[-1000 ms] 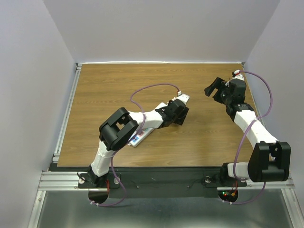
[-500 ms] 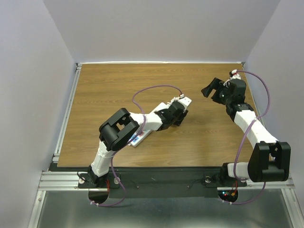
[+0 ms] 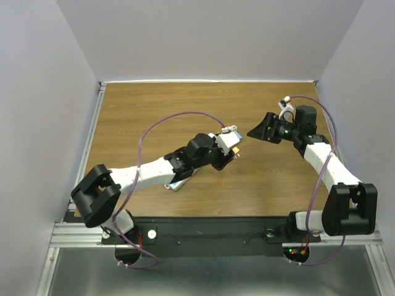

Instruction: Insert the plug

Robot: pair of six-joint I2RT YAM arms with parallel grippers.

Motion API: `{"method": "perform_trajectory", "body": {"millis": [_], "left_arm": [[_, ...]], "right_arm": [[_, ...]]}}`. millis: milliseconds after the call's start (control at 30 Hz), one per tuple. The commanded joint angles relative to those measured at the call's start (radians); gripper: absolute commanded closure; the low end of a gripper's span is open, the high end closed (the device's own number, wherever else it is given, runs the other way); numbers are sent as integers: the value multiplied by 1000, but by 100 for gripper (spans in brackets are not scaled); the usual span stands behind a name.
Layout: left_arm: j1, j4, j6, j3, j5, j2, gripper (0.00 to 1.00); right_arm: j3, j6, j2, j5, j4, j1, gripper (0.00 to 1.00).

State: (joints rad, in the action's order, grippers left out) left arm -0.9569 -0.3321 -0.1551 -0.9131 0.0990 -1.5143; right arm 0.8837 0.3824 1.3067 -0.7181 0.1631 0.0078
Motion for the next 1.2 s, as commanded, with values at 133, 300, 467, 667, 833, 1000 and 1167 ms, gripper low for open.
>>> {"method": "perform_trajectory", "body": {"millis": [133, 300, 467, 667, 833, 1000, 1167], "left_arm": [[-80, 2, -75, 100, 39, 126, 97], [-98, -7, -78, 141, 15, 189, 97], [-115, -16, -89, 158, -16, 224, 97], [-124, -22, -87, 160, -7, 241, 97], [-137, -39, -83, 154, -16, 229, 97], [-137, -48, -84, 152, -65, 215, 97], [-137, -59, -72, 157, -142, 200, 94]], "right_arm": [[17, 30, -4, -331, 44, 113, 19], [12, 27, 31, -374, 52, 175, 20], [-6, -3, 89, -368, 62, 257, 21], [-12, -34, 141, -365, 67, 293, 21], [12, -46, 167, -389, 65, 311, 31], [-2, -54, 171, -426, 65, 314, 51], [-23, -62, 154, -457, 62, 320, 79]]}}
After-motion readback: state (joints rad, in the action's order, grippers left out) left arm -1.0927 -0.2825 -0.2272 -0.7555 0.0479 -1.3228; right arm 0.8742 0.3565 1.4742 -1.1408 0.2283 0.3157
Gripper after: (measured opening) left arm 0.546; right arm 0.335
